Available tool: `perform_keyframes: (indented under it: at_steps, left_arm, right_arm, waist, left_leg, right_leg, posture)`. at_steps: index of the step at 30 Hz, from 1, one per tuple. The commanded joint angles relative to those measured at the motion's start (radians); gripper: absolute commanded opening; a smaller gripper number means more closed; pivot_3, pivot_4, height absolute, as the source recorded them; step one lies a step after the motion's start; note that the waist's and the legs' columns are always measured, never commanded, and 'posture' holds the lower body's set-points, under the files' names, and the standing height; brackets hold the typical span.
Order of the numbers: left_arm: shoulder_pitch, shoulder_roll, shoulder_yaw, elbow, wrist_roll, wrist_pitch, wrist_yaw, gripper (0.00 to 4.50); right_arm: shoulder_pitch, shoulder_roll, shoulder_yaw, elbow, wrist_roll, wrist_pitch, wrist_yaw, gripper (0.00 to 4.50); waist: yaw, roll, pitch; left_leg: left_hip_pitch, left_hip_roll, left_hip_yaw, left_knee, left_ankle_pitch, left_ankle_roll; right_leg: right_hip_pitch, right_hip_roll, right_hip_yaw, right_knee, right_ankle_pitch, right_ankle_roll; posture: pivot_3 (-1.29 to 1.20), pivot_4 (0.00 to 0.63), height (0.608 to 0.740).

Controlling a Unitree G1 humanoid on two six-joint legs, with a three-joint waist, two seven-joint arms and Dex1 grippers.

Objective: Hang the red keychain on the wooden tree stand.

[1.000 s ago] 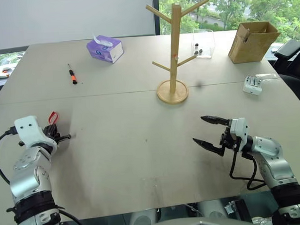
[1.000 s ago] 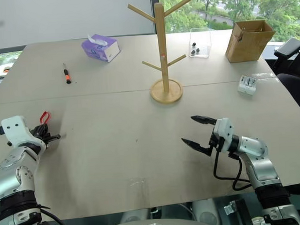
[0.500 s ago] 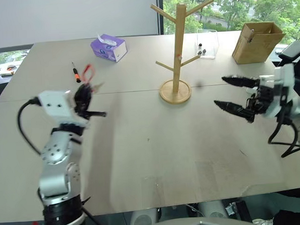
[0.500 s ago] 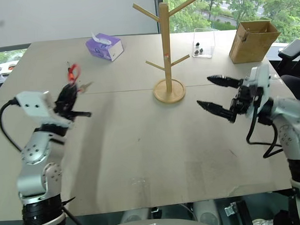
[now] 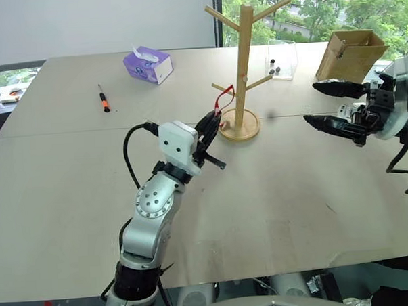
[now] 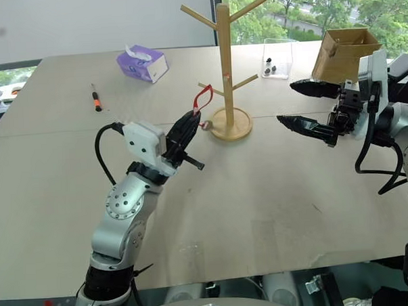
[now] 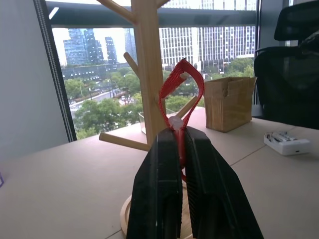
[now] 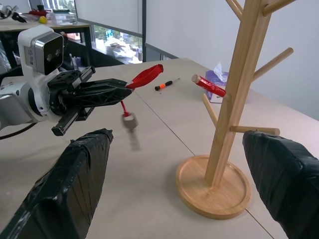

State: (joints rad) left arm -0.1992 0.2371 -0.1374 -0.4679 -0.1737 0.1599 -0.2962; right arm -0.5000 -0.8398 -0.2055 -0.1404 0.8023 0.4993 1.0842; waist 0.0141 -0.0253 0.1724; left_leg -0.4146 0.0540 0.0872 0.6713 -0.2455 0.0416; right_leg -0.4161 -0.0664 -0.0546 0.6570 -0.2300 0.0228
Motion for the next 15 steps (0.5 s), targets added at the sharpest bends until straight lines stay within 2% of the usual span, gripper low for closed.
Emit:
perform_keyframes:
  at_steps: [1,15]
  left_arm:
    - [-0.049,-0.032,-0.008,0.019,0.016,-0.051,0.001,0.03]
    - [-0.162,-0.139,-0.072,0.233,0.124,-0.174,0.009,0.03]
  right_arm:
    - [-0.007,-0.004,-0.042,-0.028,0.001,-0.012,0.002,4.5]
    - [0.007,0.015,-0.045,-0.054,-0.014,-0.014,-0.017,4.5]
  waist:
    - [0.001,0.0,0.0]
    - [0.001,0.0,0.0]
  left_leg:
    - [0.0,0.0,0.0,0.0,0.0,0.0]
    - [-0.001,0.0,-0.001,0.0,0.0,0.0]
  right_leg:
    - [0.0,0.0,0.0,0.0,0.0,0.0]
    - [0.0,0.0,-0.001,0.0,0.0,0.0]
  posture:
    - [0.0,0.15,0.74]
    - [0.0,0.15,0.74]
